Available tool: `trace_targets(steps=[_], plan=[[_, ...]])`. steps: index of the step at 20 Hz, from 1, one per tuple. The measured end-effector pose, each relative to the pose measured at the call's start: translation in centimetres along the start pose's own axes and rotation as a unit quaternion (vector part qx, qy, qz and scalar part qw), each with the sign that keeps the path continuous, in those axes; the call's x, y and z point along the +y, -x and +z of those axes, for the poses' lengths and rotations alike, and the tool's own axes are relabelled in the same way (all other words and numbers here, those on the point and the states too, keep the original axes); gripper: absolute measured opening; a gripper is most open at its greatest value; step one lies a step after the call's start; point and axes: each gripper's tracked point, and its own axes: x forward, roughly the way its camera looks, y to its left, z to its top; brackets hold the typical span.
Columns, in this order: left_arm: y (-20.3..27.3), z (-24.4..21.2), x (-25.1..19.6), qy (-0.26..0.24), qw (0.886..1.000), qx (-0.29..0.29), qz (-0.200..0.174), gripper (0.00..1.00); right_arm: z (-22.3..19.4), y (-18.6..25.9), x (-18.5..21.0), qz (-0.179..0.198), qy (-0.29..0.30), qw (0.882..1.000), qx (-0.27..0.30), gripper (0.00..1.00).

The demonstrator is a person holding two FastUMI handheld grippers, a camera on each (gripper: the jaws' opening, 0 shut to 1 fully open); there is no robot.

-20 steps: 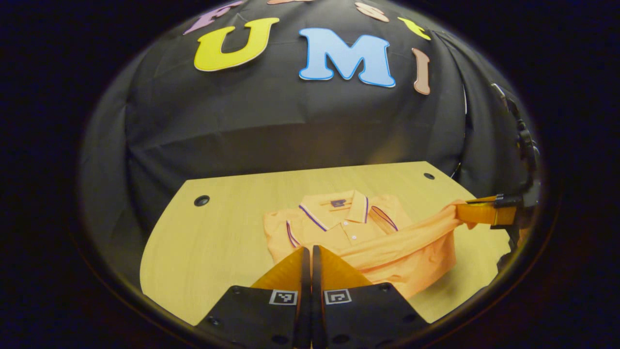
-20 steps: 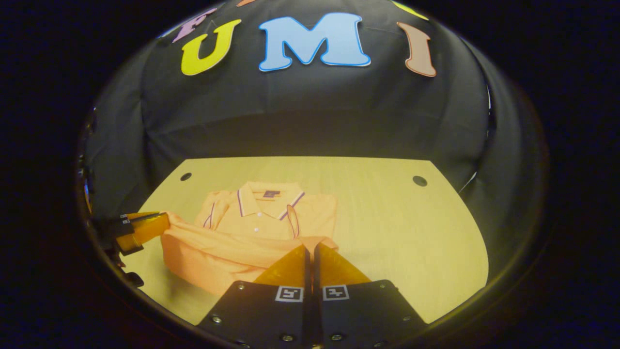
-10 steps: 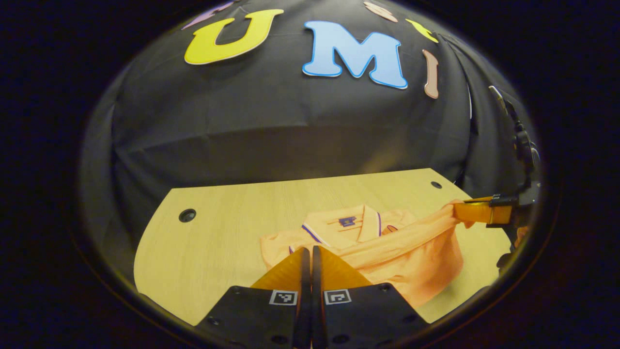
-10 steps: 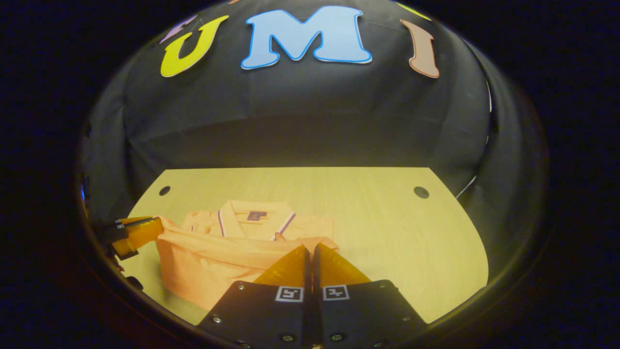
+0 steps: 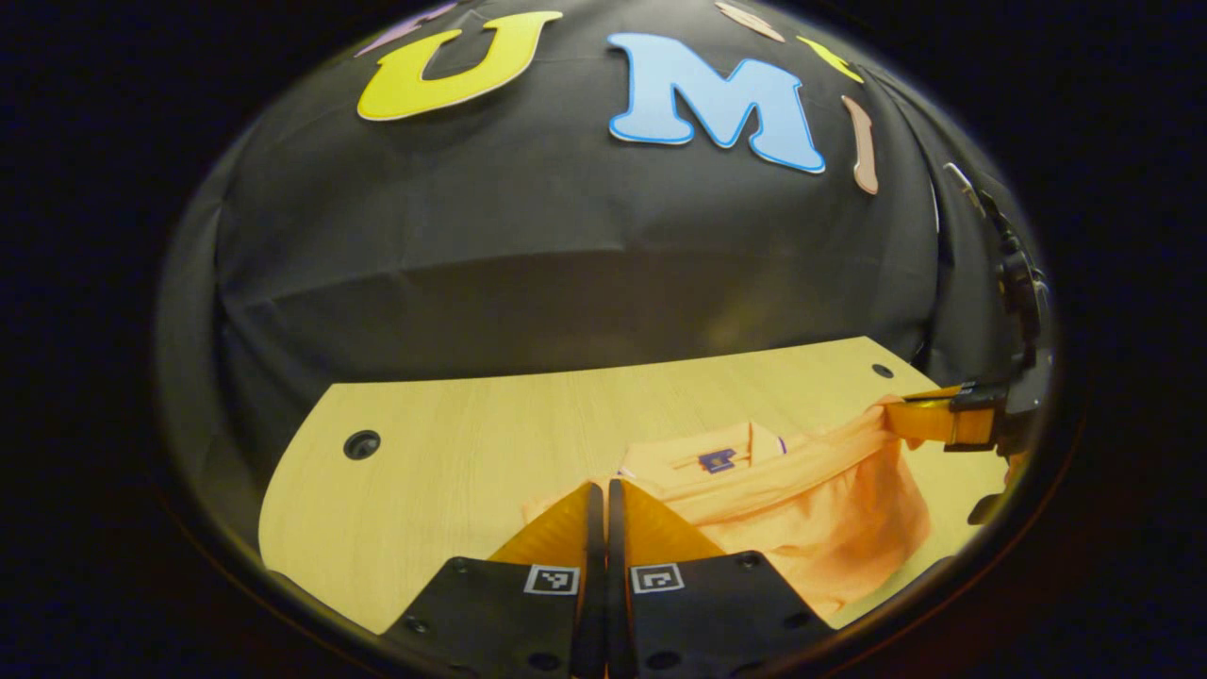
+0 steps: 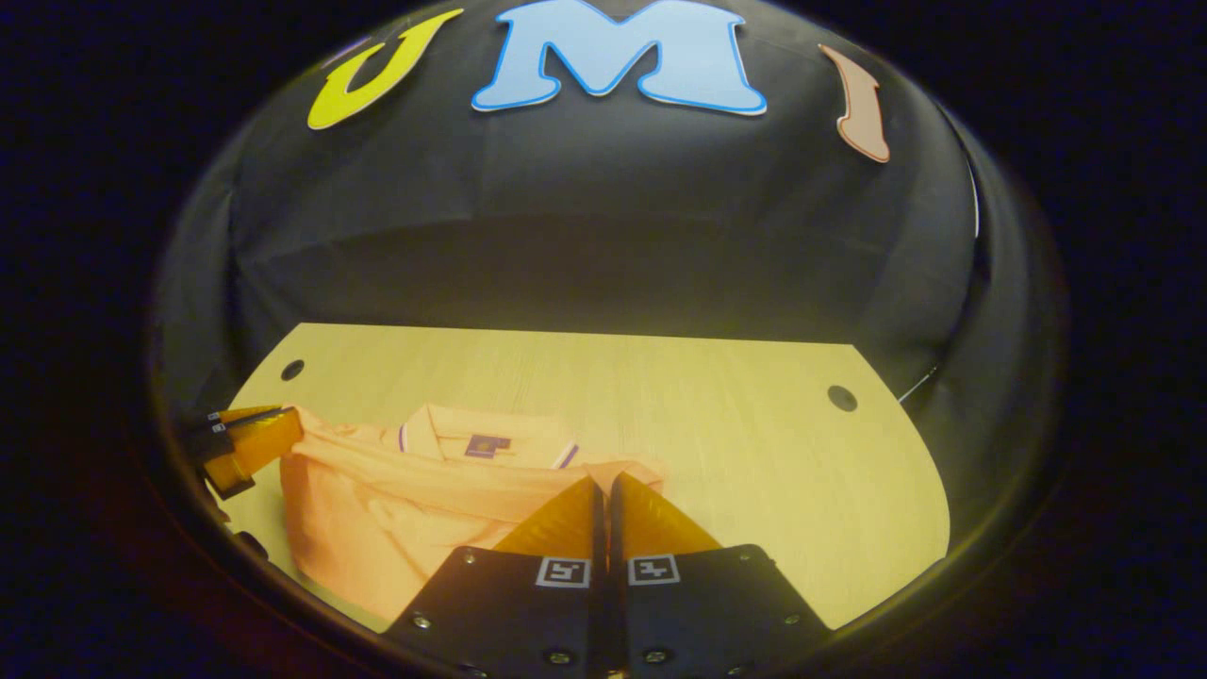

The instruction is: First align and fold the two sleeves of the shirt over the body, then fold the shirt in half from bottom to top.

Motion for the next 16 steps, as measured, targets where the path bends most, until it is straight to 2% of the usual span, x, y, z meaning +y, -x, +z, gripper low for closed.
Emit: trace_targets(steps=[8, 12, 15, 16], plan=[[-3.1, -0.4, -0.5, -0.025, 1.0, 0.0, 0.009, 0.05, -1.6, -3.7, -0.6, -0.015, -0.01, 0.999, 0.028, 0.0], [-3.5, -0.8, -0.4, -0.025, 1.0, 0.001, 0.017, 0.07, -2.1, -3.8, -0.6, -0.016, 0.001, 0.999, 0.033, 0.03], [-3.1, -1.1, 0.0, -0.027, 0.999, 0.004, 0.026, 0.13, -2.2, -3.7, -0.4, -0.015, 0.009, 0.999, 0.033, 0.06], [-3.0, -0.8, -0.2, -0.025, 0.999, 0.001, 0.02, 0.13, -2.1, -3.6, -0.3, -0.015, 0.012, 0.999, 0.033, 0.06]])
